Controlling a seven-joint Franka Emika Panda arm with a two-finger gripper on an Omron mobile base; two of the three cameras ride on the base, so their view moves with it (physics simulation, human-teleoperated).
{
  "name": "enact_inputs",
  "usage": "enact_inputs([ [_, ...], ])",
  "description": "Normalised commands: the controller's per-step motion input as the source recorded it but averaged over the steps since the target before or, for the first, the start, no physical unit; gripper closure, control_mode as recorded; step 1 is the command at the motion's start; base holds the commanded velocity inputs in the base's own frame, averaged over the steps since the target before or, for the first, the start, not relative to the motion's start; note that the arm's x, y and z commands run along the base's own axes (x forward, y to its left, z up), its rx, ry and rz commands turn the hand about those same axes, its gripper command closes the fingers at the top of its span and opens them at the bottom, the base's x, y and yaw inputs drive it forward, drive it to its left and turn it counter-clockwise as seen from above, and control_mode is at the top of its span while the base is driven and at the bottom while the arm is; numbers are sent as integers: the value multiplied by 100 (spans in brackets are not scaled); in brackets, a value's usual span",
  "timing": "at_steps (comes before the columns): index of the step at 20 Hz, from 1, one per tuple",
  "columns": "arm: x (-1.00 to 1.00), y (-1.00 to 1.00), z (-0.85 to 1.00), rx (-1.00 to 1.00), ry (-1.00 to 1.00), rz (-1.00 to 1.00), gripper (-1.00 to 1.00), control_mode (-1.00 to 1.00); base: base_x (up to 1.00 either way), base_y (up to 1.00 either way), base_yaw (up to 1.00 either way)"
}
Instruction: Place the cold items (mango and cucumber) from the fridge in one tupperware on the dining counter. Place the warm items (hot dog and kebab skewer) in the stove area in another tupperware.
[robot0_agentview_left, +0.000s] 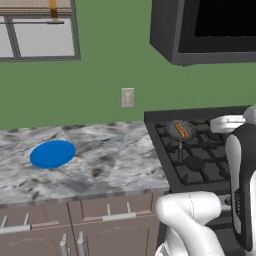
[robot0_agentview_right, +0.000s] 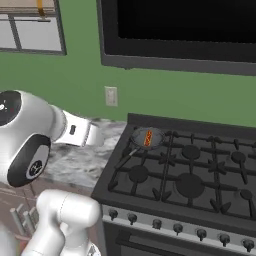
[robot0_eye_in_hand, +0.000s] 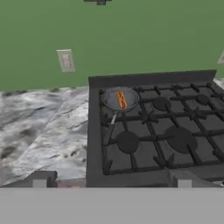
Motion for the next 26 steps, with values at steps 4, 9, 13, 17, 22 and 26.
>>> enact_inputs([
  [4,100,0,-39,5,54,46,-100,-100,0,0,0],
  [9,68,0,-75,0,43,37,-100,-100,0,0,0],
  [13,1,-3,-86,-4,0,8,-100,-100,0,0,0],
  [17,5,-21,-58,2,0,0,-100,-100,0,0,0],
  [22,43,-15,-38,0,0,0,-100,-100,0,0,0],
  [26,68,-7,-15,0,9,-1,-100,-100,0,0,0],
])
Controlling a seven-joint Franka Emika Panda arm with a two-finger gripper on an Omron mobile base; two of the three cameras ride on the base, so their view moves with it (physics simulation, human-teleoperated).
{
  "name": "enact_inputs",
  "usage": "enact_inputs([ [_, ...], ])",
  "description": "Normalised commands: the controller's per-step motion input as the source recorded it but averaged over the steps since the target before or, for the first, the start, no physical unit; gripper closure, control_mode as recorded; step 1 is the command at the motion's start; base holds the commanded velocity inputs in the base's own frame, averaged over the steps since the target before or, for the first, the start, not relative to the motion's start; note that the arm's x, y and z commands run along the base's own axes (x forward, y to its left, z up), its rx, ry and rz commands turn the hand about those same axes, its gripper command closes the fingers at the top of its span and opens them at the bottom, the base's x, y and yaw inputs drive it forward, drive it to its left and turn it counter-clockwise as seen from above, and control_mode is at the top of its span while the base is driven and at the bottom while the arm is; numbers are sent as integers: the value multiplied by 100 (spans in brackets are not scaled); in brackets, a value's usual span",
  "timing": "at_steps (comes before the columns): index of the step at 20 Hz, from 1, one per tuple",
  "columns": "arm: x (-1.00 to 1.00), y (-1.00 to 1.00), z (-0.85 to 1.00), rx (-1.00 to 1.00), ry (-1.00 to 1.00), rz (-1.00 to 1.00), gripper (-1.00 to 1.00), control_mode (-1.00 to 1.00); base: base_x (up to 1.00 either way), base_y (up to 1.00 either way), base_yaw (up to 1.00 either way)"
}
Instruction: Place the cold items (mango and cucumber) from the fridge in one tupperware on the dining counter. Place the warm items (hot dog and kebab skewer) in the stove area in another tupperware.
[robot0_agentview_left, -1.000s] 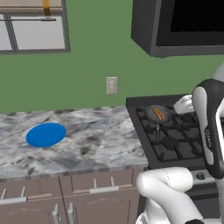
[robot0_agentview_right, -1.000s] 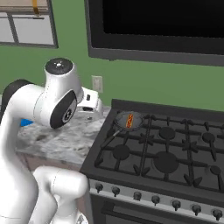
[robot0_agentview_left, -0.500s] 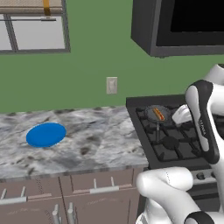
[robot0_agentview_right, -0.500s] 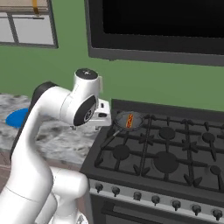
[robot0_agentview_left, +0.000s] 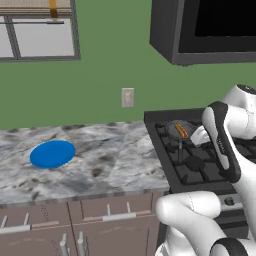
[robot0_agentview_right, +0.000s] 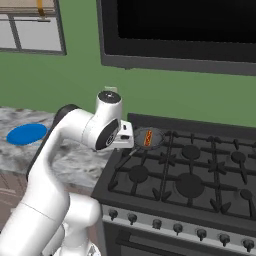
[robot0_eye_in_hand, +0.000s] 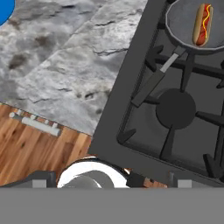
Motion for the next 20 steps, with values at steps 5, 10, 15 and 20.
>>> enact_inputs([
  [5,67,-8,-20,0,7,0,-100,-100,0,0,0],
  [10,54,-14,-26,0,0,-5,-100,-100,0,0,0],
  [15,43,-18,-28,0,0,-10,-100,-100,0,0,0],
  [20,46,-19,-19,0,0,-12,-100,-100,0,0,0],
])
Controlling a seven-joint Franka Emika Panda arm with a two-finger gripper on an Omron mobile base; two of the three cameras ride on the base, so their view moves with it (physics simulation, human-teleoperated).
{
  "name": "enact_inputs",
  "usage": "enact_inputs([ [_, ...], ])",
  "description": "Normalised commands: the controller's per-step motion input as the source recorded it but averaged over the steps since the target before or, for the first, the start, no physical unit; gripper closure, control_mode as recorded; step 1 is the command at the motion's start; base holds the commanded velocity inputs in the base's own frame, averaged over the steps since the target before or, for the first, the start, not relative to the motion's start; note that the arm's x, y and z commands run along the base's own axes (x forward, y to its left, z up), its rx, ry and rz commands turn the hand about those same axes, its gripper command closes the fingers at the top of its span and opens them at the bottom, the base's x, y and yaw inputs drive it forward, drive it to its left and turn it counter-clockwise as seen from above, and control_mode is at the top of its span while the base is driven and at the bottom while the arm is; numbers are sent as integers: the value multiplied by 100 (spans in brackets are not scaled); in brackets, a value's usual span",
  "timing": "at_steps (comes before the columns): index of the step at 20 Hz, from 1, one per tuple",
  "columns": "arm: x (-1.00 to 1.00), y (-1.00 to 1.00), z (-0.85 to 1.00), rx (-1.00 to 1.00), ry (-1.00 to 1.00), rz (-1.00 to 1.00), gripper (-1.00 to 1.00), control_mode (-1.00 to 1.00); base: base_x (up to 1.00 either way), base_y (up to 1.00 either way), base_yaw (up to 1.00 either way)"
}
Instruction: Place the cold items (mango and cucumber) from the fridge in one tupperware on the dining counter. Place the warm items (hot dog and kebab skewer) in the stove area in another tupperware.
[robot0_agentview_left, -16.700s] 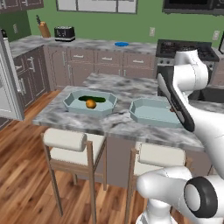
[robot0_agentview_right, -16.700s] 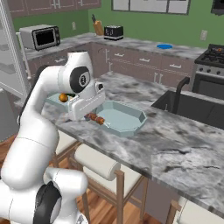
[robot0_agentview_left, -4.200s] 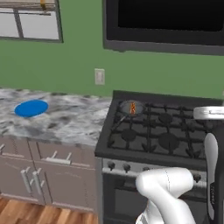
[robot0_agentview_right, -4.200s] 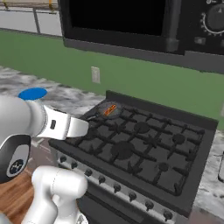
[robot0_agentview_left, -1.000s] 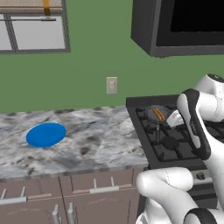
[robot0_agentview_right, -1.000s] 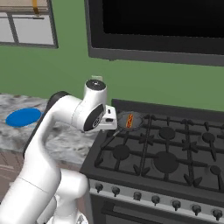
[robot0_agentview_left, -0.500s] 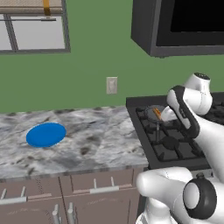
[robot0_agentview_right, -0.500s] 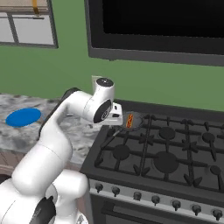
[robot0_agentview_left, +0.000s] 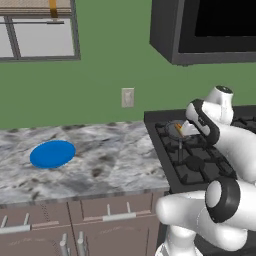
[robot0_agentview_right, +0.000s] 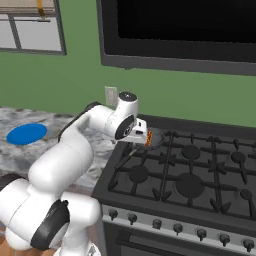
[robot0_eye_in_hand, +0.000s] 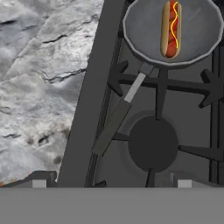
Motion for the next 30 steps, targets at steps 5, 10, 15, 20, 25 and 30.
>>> enact_inputs([
  [5,47,-21,-17,0,0,-4,-100,-100,0,0,0],
  [10,50,-17,-22,0,0,0,-100,-100,0,0,0],
  [15,53,-11,-20,0,1,0,-100,-100,0,0,0],
  [20,53,-6,-21,0,6,0,-100,-100,0,0,0],
  [25,43,-4,-27,0,4,0,-100,-100,0,0,0],
  [30,31,-8,-27,0,0,0,-100,-100,0,0,0],
])
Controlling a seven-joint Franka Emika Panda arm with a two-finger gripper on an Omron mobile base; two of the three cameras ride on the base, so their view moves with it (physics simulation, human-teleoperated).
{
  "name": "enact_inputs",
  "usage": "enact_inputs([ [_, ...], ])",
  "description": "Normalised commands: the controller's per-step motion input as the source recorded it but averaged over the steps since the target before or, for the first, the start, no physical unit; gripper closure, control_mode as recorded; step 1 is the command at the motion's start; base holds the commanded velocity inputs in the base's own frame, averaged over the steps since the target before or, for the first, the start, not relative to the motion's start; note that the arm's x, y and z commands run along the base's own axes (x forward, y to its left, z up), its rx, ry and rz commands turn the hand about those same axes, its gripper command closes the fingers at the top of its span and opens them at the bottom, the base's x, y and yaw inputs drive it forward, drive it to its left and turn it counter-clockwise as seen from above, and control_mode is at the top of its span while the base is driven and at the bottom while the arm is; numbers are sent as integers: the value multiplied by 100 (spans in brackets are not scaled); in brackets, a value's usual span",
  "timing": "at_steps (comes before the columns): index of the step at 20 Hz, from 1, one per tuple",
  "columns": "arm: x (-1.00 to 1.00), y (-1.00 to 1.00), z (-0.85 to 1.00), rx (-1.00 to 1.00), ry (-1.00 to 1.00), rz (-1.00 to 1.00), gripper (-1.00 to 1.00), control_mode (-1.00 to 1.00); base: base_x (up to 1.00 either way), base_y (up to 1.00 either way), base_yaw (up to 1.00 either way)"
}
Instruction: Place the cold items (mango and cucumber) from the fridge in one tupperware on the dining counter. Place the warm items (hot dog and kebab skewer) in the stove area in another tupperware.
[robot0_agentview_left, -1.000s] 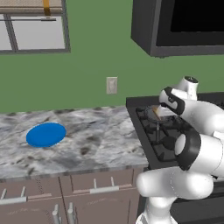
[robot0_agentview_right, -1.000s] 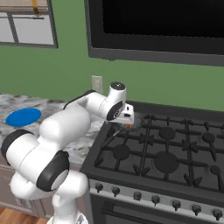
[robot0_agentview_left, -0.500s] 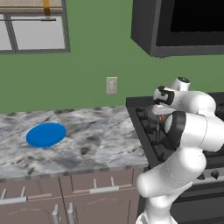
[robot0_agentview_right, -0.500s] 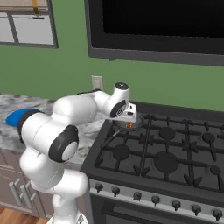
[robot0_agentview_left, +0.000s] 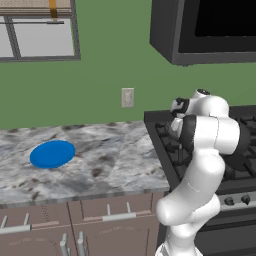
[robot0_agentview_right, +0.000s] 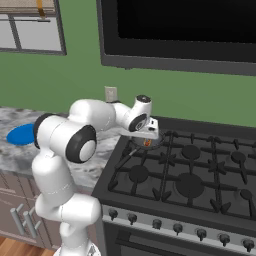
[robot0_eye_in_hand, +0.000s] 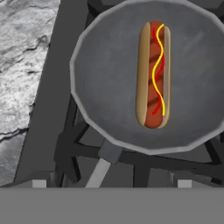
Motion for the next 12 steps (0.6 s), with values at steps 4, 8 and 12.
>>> enact_inputs([
  [4,26,-11,-25,0,0,0,-100,-100,0,0,0],
  [8,26,-10,-26,0,0,0,-100,-100,0,0,0],
  [12,30,-7,-22,0,0,0,-100,-100,0,0,0],
])
